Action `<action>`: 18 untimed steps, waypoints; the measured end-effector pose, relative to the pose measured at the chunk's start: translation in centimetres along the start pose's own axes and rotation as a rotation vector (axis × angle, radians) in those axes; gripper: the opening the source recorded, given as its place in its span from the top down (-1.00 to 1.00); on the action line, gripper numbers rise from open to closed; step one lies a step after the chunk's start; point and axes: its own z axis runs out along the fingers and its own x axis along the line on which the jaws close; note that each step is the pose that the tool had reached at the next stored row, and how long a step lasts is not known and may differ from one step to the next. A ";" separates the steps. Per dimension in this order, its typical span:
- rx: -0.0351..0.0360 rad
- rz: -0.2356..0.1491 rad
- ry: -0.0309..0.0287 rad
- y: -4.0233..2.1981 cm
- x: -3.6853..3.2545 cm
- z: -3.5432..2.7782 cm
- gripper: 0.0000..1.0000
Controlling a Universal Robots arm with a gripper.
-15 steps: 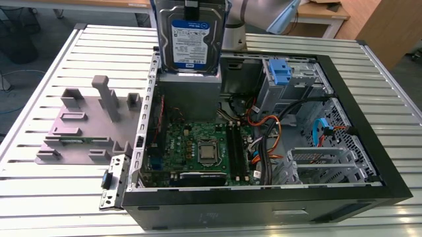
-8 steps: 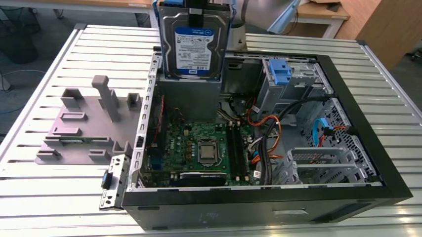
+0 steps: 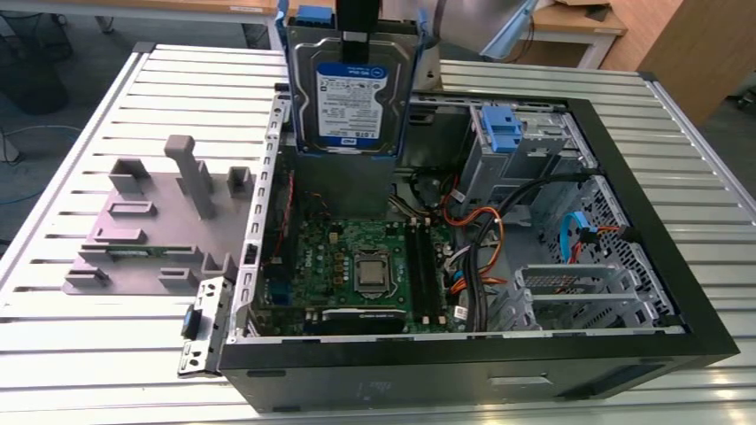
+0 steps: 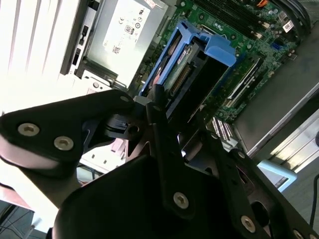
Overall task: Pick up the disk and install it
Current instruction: 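Pick up the disk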
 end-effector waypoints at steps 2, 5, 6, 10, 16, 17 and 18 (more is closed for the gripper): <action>0.0001 0.000 -0.0002 -0.07 0.15 0.04 0.30; 0.0000 0.000 0.0000 -0.15 0.18 0.05 0.30; 0.0000 0.000 0.0000 -0.22 0.17 0.05 0.30; 0.0000 0.000 0.0000 -0.70 0.16 0.05 0.30; 0.0000 0.000 0.0000 -1.46 0.13 0.04 0.30; 0.0000 0.000 0.0000 -1.57 0.13 0.04 0.30; 0.0000 0.000 0.0000 -1.69 0.12 0.04 0.30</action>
